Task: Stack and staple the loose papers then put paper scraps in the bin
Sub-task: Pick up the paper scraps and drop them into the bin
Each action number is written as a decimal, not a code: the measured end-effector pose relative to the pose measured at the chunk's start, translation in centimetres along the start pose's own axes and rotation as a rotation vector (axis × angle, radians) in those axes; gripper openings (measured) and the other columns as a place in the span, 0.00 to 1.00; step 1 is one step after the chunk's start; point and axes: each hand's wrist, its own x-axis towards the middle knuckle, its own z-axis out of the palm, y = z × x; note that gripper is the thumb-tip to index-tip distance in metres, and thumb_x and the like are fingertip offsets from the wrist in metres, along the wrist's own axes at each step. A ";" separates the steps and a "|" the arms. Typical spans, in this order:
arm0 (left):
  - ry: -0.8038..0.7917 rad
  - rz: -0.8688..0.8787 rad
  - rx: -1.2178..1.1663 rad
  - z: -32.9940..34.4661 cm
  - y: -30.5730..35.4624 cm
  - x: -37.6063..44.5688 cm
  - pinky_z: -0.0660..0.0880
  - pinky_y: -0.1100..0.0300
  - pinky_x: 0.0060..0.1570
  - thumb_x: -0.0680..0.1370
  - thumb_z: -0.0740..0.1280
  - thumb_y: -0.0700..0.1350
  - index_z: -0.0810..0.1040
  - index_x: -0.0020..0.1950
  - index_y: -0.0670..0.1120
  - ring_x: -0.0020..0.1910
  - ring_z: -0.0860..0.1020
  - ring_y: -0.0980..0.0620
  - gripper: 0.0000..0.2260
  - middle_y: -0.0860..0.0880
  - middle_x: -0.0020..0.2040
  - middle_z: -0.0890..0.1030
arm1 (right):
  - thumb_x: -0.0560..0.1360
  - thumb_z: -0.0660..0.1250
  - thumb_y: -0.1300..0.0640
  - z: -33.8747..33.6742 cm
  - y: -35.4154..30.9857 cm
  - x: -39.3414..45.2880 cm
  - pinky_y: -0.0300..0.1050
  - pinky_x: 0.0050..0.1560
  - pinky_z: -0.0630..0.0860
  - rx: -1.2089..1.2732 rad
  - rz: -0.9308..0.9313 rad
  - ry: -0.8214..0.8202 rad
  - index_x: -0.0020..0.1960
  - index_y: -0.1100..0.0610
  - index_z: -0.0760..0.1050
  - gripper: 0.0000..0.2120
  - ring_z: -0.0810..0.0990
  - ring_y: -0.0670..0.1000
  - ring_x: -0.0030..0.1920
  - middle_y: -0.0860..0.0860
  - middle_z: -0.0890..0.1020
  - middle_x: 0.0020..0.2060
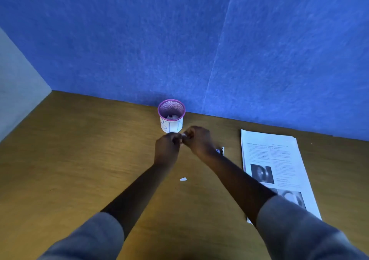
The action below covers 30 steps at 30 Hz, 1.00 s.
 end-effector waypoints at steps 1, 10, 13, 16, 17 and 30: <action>0.026 0.020 -0.009 -0.4 0.5 0.8 0.66 0.64 0.42 0.74 0.62 0.34 0.82 0.50 0.43 0.48 0.81 0.45 0.12 0.43 0.48 0.84 | 0.71 0.69 0.57 -0.6 -1.0 1.0 0.41 0.40 0.68 -0.020 -0.015 0.013 0.33 0.54 0.74 0.09 0.77 0.51 0.41 0.55 0.81 0.38; 0.034 0.032 0.063 -2.0 1.3 6.4 0.70 0.60 0.49 0.76 0.58 0.37 0.79 0.56 0.45 0.55 0.77 0.41 0.14 0.41 0.55 0.82 | 0.71 0.70 0.61 -1.2 -4.0 7.4 0.46 0.53 0.76 0.043 0.046 0.064 0.50 0.61 0.82 0.08 0.81 0.55 0.53 0.58 0.83 0.50; 0.081 0.073 0.067 -2.1 0.2 6.1 0.70 0.61 0.49 0.76 0.57 0.34 0.77 0.59 0.43 0.54 0.78 0.43 0.16 0.41 0.54 0.81 | 0.73 0.66 0.63 -1.4 -3.6 7.1 0.42 0.56 0.74 0.047 0.026 0.034 0.53 0.61 0.81 0.10 0.80 0.54 0.56 0.57 0.83 0.52; 0.124 0.159 0.114 -1.7 -1.5 5.5 0.69 0.61 0.58 0.74 0.60 0.32 0.75 0.61 0.43 0.62 0.73 0.45 0.18 0.43 0.62 0.77 | 0.74 0.63 0.62 -1.4 -2.8 5.5 0.39 0.52 0.72 0.001 -0.017 0.067 0.54 0.57 0.81 0.11 0.80 0.52 0.56 0.53 0.83 0.53; 0.110 0.166 0.144 -1.4 -2.1 5.3 0.67 0.60 0.62 0.73 0.61 0.32 0.74 0.62 0.43 0.66 0.70 0.46 0.18 0.44 0.66 0.73 | 0.74 0.63 0.61 -1.1 -2.3 4.6 0.39 0.50 0.71 -0.034 -0.032 0.079 0.54 0.57 0.80 0.11 0.80 0.52 0.55 0.53 0.84 0.53; 0.014 0.139 0.160 -0.5 -2.4 4.4 0.67 0.57 0.64 0.75 0.64 0.35 0.66 0.68 0.43 0.70 0.65 0.45 0.22 0.43 0.72 0.65 | 0.69 0.73 0.53 3.5 5.0 -5.1 0.42 0.49 0.74 -0.333 -0.073 -0.367 0.51 0.57 0.78 0.13 0.79 0.52 0.50 0.54 0.80 0.51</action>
